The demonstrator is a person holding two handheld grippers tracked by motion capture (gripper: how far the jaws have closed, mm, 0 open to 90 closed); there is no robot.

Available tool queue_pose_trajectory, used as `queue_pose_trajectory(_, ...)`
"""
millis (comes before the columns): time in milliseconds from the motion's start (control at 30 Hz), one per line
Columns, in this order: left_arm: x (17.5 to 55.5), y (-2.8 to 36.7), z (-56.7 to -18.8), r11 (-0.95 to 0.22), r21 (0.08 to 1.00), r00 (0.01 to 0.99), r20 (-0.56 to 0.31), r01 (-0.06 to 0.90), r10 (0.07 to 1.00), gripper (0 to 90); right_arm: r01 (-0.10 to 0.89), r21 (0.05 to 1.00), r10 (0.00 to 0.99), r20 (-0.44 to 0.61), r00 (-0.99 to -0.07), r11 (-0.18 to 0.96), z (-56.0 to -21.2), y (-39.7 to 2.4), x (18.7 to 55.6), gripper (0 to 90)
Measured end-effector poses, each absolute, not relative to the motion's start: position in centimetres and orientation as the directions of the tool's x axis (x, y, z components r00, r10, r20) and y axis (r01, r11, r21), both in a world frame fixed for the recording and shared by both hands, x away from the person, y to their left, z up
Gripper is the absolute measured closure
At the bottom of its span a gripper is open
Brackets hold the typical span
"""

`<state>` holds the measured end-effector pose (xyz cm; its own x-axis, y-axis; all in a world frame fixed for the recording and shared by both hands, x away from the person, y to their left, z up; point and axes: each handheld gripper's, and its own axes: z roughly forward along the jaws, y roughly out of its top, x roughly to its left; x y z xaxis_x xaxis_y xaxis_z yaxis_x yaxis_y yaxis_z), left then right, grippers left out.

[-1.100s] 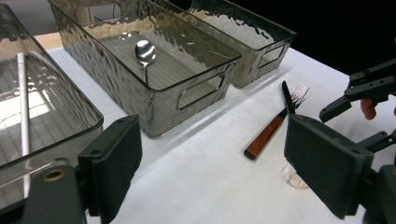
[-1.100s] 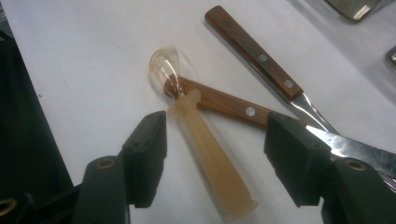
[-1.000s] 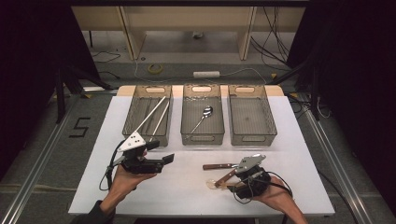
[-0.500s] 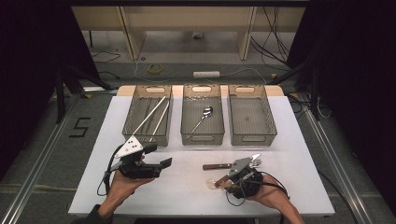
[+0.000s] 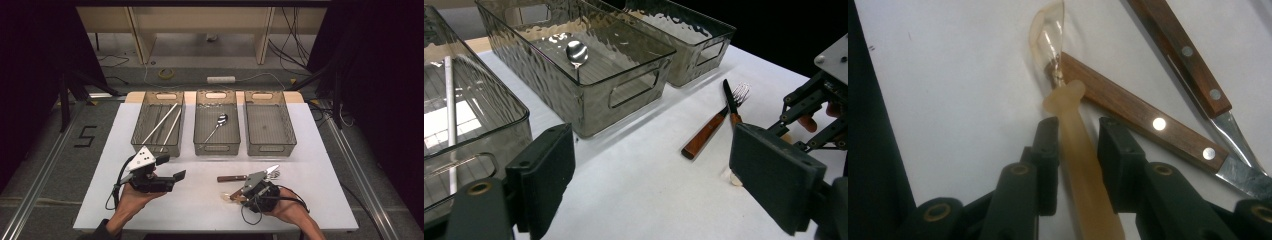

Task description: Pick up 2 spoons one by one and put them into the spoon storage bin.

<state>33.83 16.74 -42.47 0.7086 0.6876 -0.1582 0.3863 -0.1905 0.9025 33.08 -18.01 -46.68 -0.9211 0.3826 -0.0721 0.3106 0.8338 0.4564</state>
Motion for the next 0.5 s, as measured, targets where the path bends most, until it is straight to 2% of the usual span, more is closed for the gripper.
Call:
queue_pose_trajectory(133, 33.8, 16.7, -42.5, -0.195, 0.903, 0.711, -0.153, 0.382, 0.686, 17.9, 0.284, 0.462, 0.372, -0.11, -0.922, 0.84, -46.5, -18.0, 33.0, 77.6)
queue_pose_trajectory(500, 33.8, 16.8, -42.4, -0.185, 0.91, 0.708, -0.148, 0.37, 0.691, 18.0, 0.259, 0.497, 0.362, -0.12, -0.924, 0.828, -45.3, -18.2, 32.6, 78.4)
